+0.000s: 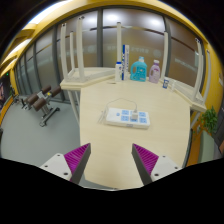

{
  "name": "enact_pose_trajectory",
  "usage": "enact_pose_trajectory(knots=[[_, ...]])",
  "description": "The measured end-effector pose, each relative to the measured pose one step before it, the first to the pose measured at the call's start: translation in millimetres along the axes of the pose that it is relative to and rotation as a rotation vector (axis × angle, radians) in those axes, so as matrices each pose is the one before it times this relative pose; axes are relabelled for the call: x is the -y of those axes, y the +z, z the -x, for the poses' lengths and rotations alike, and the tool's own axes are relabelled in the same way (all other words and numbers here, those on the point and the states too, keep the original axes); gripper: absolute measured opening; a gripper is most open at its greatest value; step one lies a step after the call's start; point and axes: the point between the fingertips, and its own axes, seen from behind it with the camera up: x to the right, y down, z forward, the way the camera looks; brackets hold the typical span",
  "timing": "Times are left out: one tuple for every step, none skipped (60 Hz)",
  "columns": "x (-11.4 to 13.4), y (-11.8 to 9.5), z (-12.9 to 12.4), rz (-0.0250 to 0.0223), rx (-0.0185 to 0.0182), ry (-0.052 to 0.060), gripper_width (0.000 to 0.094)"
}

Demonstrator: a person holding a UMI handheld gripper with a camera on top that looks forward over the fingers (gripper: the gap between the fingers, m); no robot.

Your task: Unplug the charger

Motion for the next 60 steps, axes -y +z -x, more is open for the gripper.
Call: enact_pose_trajectory(knots=[[2.16, 10.29, -10.10, -0.00536, -0.01438, 0.0083, 0.0856], [1.34, 10.31, -9.29, -0.00462, -0.01312, 0.0093, 0.0858], [1.44, 10.27, -9.07, -0.00438, -0.01188, 0.0091, 0.0850], [1.70, 10.34, -8.47, -0.00517, -0.01151, 0.0088, 0.0851], [2.54, 10.57, -7.75, -0.00577, -0.01050, 0.0090, 0.0851], [3.27, 10.39, -7.26, -0.00620, -0.00946, 0.0087, 0.0851], [3.19, 10.62, -6.60, -0.00640, -0.00987, 0.0095, 0.0851], [3.21, 10.33, -6.56, -0.00677, -0.00941, 0.0093, 0.0851], [3.94, 9.96, -5.61, -0.00666, -0.00849, 0.0087, 0.0851], [4.08, 9.71, -5.29, -0.00746, -0.00737, 0.0078, 0.0851], [4.97, 9.47, -4.85, -0.00775, -0.00720, 0.0068, 0.0850], [5.05, 8.92, -4.73, -0.00972, -0.00689, 0.0060, 0.0848], [5.02, 8.91, -4.00, -0.01102, -0.00685, 0.0049, 0.0846], [4.68, 8.71, -3.14, -0.01051, -0.00589, 0.0042, 0.0845], [3.90, 8.17, -2.20, -0.00851, -0.00382, 0.0024, 0.0842], [3.84, 8.38, -1.49, -0.00750, -0.00278, 0.0014, 0.0838], [3.37, 8.12, -1.71, -0.00693, -0.00344, 0.0000, 0.0834], [2.86, 7.69, -1.33, -0.00609, -0.00312, -0.0009, 0.0828], [2.23, 7.48, -0.68, -0.00579, -0.00175, -0.0019, 0.0820], [2.12, 6.70, -0.22, -0.00522, -0.00040, -0.0025, 0.0814], [2.54, 6.93, -0.27, -0.00552, 0.00040, -0.0032, 0.0797], [1.97, 6.25, 0.13, -0.00499, 0.00031, -0.0037, 0.0782], [1.27, 6.10, 0.33, -0.00509, 0.00196, -0.0035, 0.0760], [0.40, 5.55, 1.42, -0.00333, 0.00420, -0.0046, 0.0736], [-0.57, 5.21, 2.25, -0.00039, 0.00625, -0.0055, 0.0702], [-1.39, 4.53, 1.84, 0.00271, 0.00652, -0.0059, 0.0667], [-1.69, 4.35, 1.54, 0.00415, 0.00537, -0.0053, 0.0628], [-1.27, 1.52, 0.36, 0.00385, 0.00497, -0.0045, 0.0591], [-1.18, 2.77, 1.12, 0.00237, 0.00254, -0.0036, 0.0554], [-1.53, 2.78, 1.21, 0.00137, 0.00367, -0.0038, 0.0512], [-1.99, 2.65, 0.65, 0.00290, 0.00278, -0.0033, 0.0461], [-0.53, 0.85, 1.98, 0.00255, 0.00502, -0.0020, 0.0415], [3.61, 0.28, 2.29, -0.00959, 0.00827, 0.0027, 0.0374], [0.49, 5.86, -1.83, -0.01136, 0.00759, 0.0021, 0.0326], [-1.72, -0.35, 2.99, -0.00191, 0.00297, -0.0001, 0.0277], [0.72, -1.21, 4.92, 0.00344, 0.01107, 0.0010, 0.0232], [0.92, -2.23, -1.10, 0.00098, -0.00104, -0.0003, 0.0214], [0.83, -0.30, 2.38, -0.00404, -0.00075, -0.0046, 0.0197], [-0.99, 0.63, 0.52, 0.00307, 0.00326, -0.0031, 0.0185], [-1.21, -0.65, 0.00, 0.00477, -0.00387, -0.0066, 0.0170], [0.12, -0.51, 0.99, -0.00084, 0.00086, -0.0034, 0.0150], [0.60, -0.25, -0.51, -0.00117, -0.00342, -0.0031, 0.0134], [0.44, -0.13, 0.14, -0.00133, -0.00055, 0.0005, 0.0119], [2.45, -0.40, -0.14, 0.00325, 0.00316, 0.0047, 0.0103], [-3.48, 1.74, -1.60, -0.00364, 0.00130, 0.0012, 0.0092], [-0.25, 0.80, -0.03, 0.00163, 0.00061, 0.0030, 0.0086], [-1.05, -0.18, -0.05, 0.00321, -0.00012, 0.0039, 0.0083], [-0.48, 0.30, -0.15, 0.00484, 0.00041, 0.0048, 0.0080], [-0.51, 0.32, 0.04, 0.00667, 0.00143, 0.0052, 0.0075], [-0.21, -0.09, 0.30, 0.00790, 0.00305, 0.0070, 0.0070], [3.37, -2.04, -0.28, 0.00549, 0.00305, 0.0121, 0.0068], [11.91, -5.40, 1.44, -0.01390, 0.00385, 0.0131, 0.0067], [13.58, -5.03, 5.62, -0.03409, 0.01890, 0.0120, 0.0066], [19.75, -7.55, 7.08, -0.04156, 0.02814, 0.0107, 0.0065], [18.65, -7.22, 3.47, -0.04140, 0.02279, -0.0012, 0.0065], [28.80, -9.61, 5.94, -0.02156, 0.00422, -0.0089, 0.0066], [18.98, -7.01, 2.61, -0.04685, 0.00884, -0.0188, 0.0066], [21.18, -5.12, 0.92, -0.03249, 0.00759, -0.0117, 0.0065], [22.04, -5.93, 1.17, -0.03989, 0.00894, -0.0103, 0.0065], [19.11, -4.98, -0.82, -0.04159, 0.00750, -0.0012, 0.0065]])
